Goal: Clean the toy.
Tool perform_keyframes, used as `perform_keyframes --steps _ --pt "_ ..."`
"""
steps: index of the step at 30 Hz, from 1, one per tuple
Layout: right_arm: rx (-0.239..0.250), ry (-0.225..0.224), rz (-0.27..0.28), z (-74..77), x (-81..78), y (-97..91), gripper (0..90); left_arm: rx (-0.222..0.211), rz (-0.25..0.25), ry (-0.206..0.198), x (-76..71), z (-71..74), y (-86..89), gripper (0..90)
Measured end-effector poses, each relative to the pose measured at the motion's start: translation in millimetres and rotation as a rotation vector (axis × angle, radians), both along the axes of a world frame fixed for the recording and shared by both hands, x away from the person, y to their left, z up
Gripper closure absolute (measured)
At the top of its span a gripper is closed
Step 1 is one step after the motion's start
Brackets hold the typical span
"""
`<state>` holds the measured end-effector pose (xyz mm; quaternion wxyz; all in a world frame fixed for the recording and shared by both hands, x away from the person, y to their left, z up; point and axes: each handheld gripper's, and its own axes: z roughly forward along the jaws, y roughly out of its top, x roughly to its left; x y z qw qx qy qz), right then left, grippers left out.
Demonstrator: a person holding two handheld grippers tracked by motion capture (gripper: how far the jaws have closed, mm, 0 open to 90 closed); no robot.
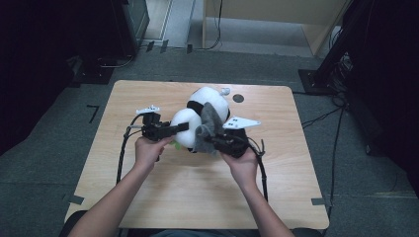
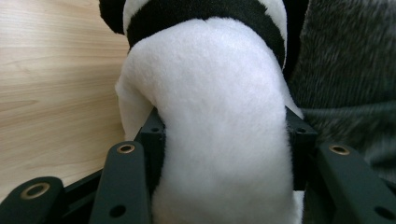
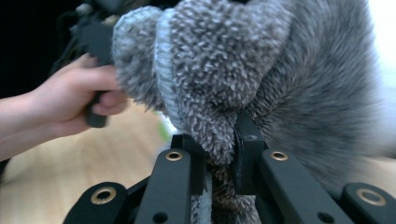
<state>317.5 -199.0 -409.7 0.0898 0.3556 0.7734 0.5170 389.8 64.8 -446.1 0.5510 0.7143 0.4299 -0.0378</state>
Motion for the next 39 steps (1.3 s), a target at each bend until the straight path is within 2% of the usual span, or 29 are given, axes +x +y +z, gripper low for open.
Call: perform_keyframes --steps 5,7,11,13,16,20,24,28,33,38,39 --pt "-0.045 0.016 0.063 -13.5 -4.8 31.9 80.1 0.007 0.002 -0.022 -6.9 2.4 -9.3 49.7" --pt "-0.052 0.007 0.063 -18.6 -7.1 37.9 80.1 0.005 0.008 -0.012 -6.7 1.7 -9.2 49.8" --pt "-0.055 0.015 0.089 -26.9 -9.2 45.7 80.3 -0.031 0.024 0.014 -5.8 1.5 -7.5 49.8" --pt "-0.087 0.013 0.102 -33.3 -10.4 51.9 80.4 -0.042 0.028 0.009 -6.2 3.1 -7.1 49.8" --pt "-0.145 -0.013 0.101 -43.0 -11.0 60.2 80.3 -0.051 0.032 0.001 -6.5 5.0 -5.7 49.8" --pt "-0.215 -0.04 0.092 -53.1 -11.2 65.0 80.3 -0.086 0.04 0.015 -6.2 7.2 -3.3 49.6" --pt "-0.261 -0.022 0.075 -64.5 -7.4 63.4 80.3 -0.099 0.04 0.009 -6.1 9.4 -0.6 49.5" --pt "-0.271 -0.003 0.047 -70.9 -1.1 55.0 80.3 -0.125 0.046 0.019 -4.4 10.3 3.9 49.5" --pt "-0.26 0.036 0.007 -72.3 7.2 39.7 80.3 -0.112 0.041 0.013 -3.5 10.7 7.4 49.3" --pt "-0.279 0.058 -0.025 -72.4 13.1 25.9 80.2 -0.101 0.037 0.002 -3.4 12.0 11.7 49.2" --pt "-0.279 0.073 -0.037 -73.0 14.8 22.3 80.3 -0.098 0.037 0.001 -3.3 12.3 12.8 49.2"
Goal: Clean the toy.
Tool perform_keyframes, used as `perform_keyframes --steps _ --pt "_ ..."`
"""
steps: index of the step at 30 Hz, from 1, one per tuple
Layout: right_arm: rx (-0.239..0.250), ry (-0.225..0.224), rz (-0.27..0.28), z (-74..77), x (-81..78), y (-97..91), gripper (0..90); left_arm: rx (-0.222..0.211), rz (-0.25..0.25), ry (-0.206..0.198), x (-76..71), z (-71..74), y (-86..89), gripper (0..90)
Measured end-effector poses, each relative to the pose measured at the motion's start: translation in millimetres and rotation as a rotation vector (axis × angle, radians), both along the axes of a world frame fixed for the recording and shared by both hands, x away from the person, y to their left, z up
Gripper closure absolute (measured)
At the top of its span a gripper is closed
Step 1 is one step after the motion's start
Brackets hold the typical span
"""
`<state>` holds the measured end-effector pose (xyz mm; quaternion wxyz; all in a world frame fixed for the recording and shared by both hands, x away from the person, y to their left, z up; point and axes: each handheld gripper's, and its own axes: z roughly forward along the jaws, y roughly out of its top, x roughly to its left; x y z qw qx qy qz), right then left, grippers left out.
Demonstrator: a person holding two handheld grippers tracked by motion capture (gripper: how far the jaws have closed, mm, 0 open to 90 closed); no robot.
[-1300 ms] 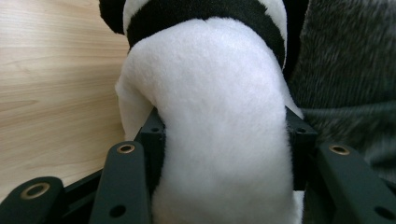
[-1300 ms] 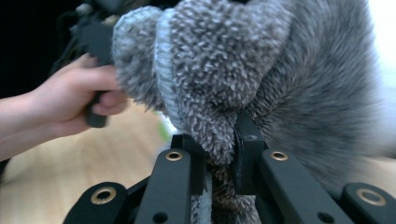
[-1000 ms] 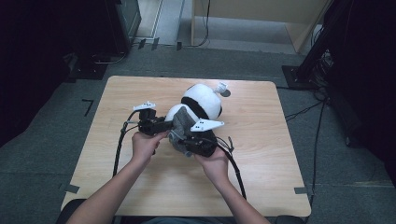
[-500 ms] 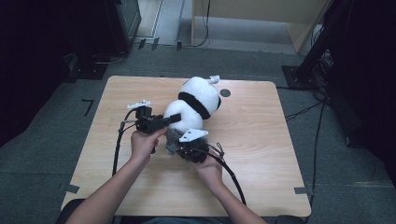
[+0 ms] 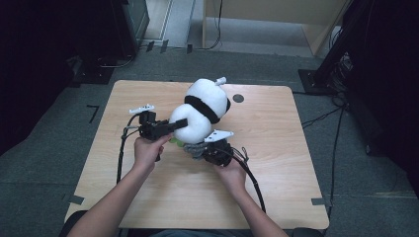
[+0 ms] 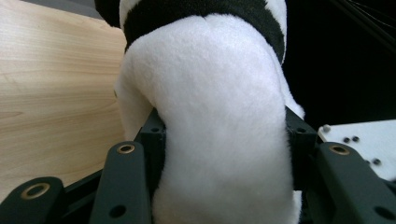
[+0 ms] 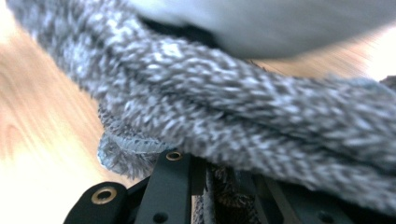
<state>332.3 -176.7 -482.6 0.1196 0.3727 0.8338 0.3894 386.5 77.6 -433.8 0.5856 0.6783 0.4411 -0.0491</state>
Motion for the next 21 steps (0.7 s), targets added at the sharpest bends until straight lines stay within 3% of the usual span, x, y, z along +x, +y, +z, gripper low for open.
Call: perform_keyframes --steps 3,7,13,21 --pt "-0.004 0.026 -0.041 -3.0 5.8 -12.4 80.3 0.008 0.009 0.0 0.9 0.8 5.2 49.2" --pt "0.035 0.056 -0.109 -4.5 13.1 -34.8 80.2 0.007 0.022 0.001 3.4 0.8 15.3 49.1" --pt "0.096 0.03 -0.191 13.1 16.0 -66.6 80.2 0.013 0.048 -0.006 6.1 1.8 28.5 49.0" --pt "0.145 0.049 -0.276 28.0 18.2 -105.8 80.1 0.052 0.057 -0.007 9.9 -2.1 39.2 48.8"
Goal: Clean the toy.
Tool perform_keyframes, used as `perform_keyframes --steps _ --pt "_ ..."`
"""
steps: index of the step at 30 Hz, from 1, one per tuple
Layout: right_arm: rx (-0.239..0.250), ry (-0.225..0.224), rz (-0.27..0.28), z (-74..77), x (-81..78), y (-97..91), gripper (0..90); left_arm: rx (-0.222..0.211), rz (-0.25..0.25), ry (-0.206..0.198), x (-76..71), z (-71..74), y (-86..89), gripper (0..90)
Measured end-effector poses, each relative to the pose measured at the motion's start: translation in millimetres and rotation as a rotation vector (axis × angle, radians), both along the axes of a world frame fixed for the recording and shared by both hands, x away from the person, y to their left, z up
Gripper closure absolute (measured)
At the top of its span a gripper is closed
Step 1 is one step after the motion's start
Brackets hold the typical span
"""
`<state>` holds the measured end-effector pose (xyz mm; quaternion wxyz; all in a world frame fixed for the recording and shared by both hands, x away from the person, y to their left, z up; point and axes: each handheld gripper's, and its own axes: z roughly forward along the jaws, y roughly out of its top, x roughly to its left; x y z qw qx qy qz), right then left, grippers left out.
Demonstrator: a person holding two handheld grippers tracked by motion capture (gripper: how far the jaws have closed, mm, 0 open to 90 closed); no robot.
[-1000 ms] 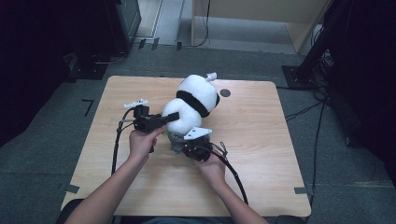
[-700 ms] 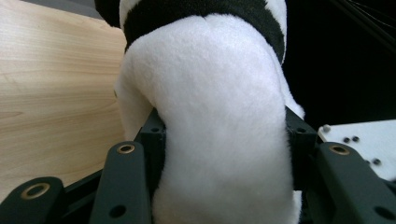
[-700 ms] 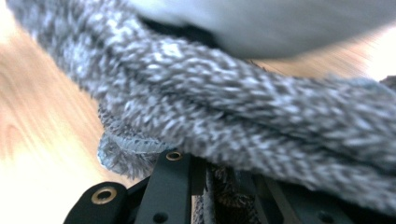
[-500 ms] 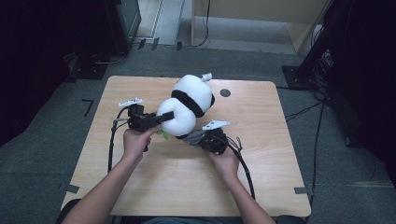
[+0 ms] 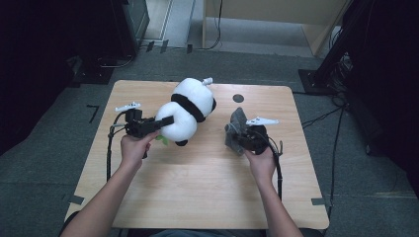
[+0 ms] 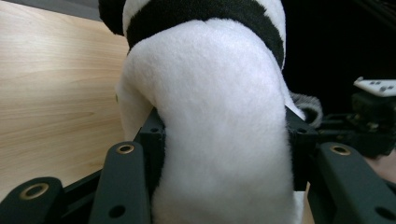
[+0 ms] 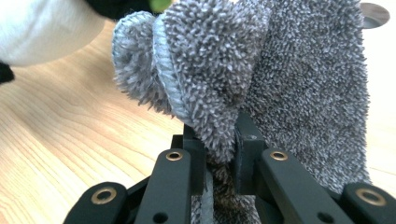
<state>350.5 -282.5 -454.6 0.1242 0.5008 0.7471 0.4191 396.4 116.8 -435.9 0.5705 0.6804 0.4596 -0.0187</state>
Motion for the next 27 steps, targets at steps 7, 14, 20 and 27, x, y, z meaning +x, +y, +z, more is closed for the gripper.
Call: perform_keyframes --steps 7,14,20,27 --pt "0.009 0.024 -0.055 17.3 0.9 -37.5 79.6 0.039 0.004 0.007 3.9 -4.0 12.0 48.5" --pt "0.02 0.081 -0.123 14.0 -4.7 -81.7 79.3 0.045 0.033 0.026 11.4 -12.4 27.5 48.2" --pt "0.006 0.108 -0.121 -4.1 8.7 -80.9 78.9 0.101 0.032 0.052 18.2 -22.9 36.8 47.9" --pt "-0.04 0.113 -0.131 -19.6 26.6 -74.7 78.2 0.103 0.09 0.052 25.8 -32.8 56.5 47.9"
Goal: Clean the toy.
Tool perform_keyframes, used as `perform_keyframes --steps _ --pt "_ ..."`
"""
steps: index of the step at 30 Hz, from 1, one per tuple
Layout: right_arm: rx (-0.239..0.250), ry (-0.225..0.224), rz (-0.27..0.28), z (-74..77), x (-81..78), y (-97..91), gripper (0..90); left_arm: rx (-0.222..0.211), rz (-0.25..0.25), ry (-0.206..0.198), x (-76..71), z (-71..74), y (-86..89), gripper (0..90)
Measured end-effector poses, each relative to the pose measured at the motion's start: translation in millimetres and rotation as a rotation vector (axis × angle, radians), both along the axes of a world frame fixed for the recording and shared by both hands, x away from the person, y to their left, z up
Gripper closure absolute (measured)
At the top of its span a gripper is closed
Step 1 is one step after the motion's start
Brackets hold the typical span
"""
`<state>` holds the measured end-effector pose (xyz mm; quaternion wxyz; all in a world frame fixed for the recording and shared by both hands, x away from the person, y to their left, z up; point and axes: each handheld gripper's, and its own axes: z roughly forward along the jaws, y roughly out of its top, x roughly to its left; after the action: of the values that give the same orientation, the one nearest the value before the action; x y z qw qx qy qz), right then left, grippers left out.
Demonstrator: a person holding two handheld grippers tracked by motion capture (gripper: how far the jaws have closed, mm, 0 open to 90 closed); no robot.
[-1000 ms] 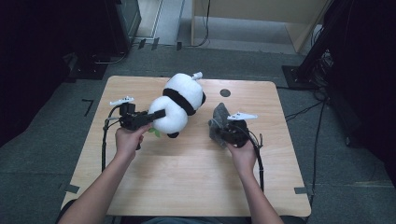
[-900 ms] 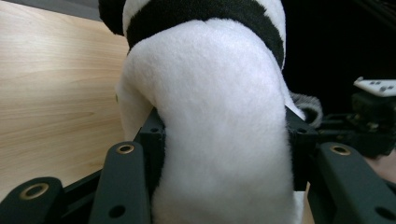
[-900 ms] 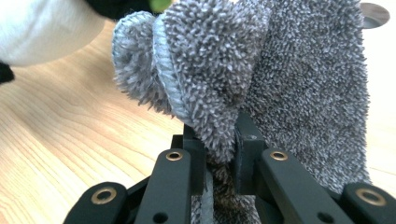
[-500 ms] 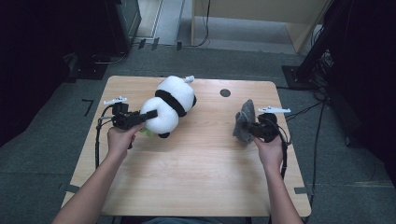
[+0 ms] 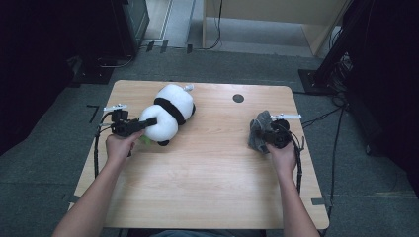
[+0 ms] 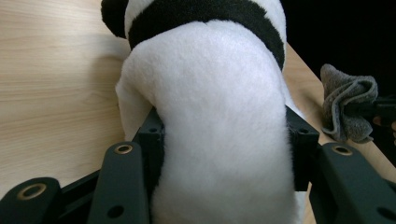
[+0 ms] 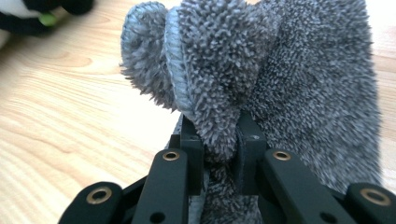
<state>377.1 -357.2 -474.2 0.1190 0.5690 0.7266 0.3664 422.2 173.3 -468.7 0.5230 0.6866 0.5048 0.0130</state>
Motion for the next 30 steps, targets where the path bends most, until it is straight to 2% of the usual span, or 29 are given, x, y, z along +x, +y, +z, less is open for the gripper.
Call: perform_keyframes --steps 4,8,13,15,19,22,24,26,28,30 --pt "-0.042 -0.014 -0.024 -9.2 7.0 -0.8 77.8 -0.016 0.031 0.012 4.4 -5.0 12.1 47.4" --pt "-0.039 0.015 -0.048 -19.4 10.6 -6.3 76.8 -0.002 0.042 0.002 6.9 -8.3 18.8 46.3" --pt "-0.1 -0.03 -0.049 -25.8 10.3 -12.9 70.1 0.021 0.056 -0.013 12.2 -9.4 25.1 44.8" --pt "-0.089 -0.042 -0.04 -28.9 10.1 -15.7 66.2 0.037 0.055 -0.03 13.9 -10.8 27.0 43.3" --pt "-0.074 -0.042 -0.031 -30.2 10.3 -15.6 59.0 0.039 0.047 -0.042 15.5 -12.5 28.6 38.1" --pt "-0.066 -0.038 -0.03 -29.2 9.6 -14.9 56.0 0.039 0.054 -0.043 16.2 -12.6 28.9 29.2" --pt "-0.056 -0.038 -0.033 -28.1 9.3 -15.1 51.9 0.058 0.04 -0.05 16.6 -11.7 27.8 23.1" --pt "-0.05 -0.039 -0.039 -26.8 9.0 -15.5 46.9 0.095 0.021 -0.063 16.6 -8.4 26.0 17.5" --pt "-0.062 -0.047 -0.055 -24.5 8.3 -15.3 39.6 0.13 0.018 -0.076 16.7 -4.4 24.6 15.0" --pt "-0.084 -0.056 -0.075 -21.4 7.4 -14.4 37.8 0.154 0.02 -0.077 16.6 -1.3 24.2 14.1"
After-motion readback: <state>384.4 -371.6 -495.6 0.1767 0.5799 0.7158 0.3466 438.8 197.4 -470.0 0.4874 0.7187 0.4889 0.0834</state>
